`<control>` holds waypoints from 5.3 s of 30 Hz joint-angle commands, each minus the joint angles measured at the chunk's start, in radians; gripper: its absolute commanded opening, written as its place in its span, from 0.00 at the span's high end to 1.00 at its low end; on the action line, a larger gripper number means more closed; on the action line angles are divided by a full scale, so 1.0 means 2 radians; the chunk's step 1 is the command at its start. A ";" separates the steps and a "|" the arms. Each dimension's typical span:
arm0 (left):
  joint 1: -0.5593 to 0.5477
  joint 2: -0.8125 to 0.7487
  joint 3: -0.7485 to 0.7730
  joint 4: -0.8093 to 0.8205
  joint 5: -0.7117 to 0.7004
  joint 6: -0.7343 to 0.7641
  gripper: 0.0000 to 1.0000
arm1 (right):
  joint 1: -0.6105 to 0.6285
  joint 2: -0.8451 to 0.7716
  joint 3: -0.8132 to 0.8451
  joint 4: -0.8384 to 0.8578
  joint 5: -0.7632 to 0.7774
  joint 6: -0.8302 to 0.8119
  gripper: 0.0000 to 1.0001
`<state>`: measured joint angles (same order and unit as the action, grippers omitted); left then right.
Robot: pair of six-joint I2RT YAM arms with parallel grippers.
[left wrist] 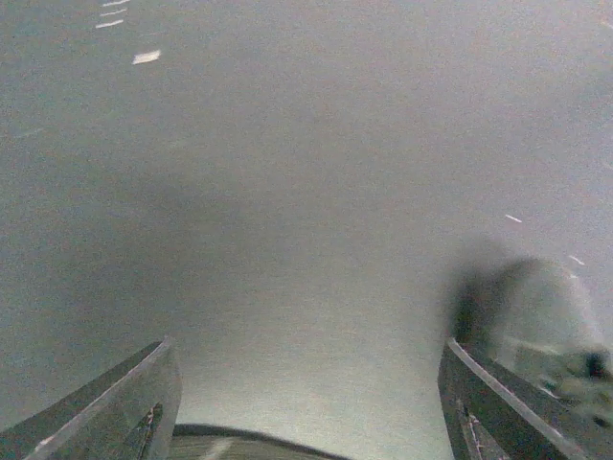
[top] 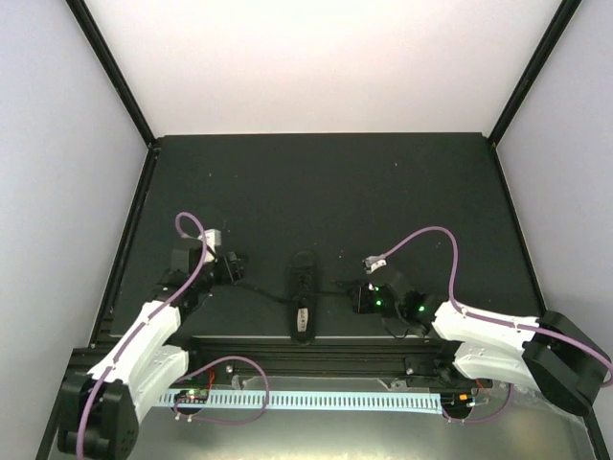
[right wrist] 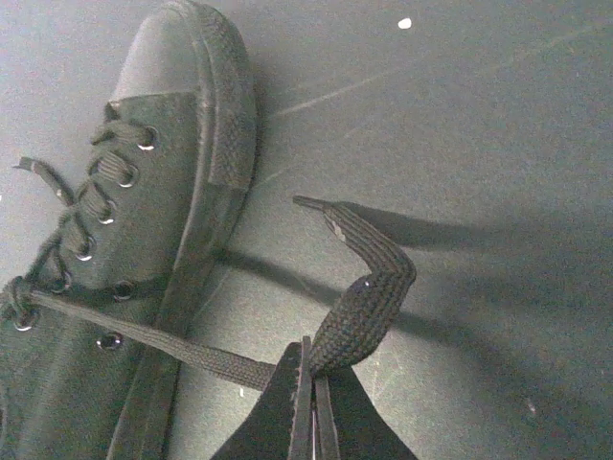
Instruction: Tie the shoes
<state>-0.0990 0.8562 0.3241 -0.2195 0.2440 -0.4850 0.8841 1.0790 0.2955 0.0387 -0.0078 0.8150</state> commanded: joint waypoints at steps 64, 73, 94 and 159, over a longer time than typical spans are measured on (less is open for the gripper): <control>-0.363 0.101 -0.012 0.145 -0.015 0.110 0.72 | -0.028 0.035 0.050 0.024 -0.047 -0.021 0.98; -0.366 0.069 -0.018 0.167 -0.019 0.096 0.98 | -0.029 0.025 0.055 0.005 -0.029 -0.027 0.98; -0.382 0.021 -0.032 0.204 -0.005 0.056 0.98 | -0.011 0.280 0.355 -0.007 -0.229 -0.127 0.52; -0.310 -0.046 -0.035 0.075 -0.100 0.054 0.43 | -0.041 0.223 0.109 0.260 -0.375 -0.122 0.98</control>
<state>-0.7509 0.7265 0.2451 -0.0315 0.0658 -0.3828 0.7963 1.5383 0.5179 0.5308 -0.7677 0.5816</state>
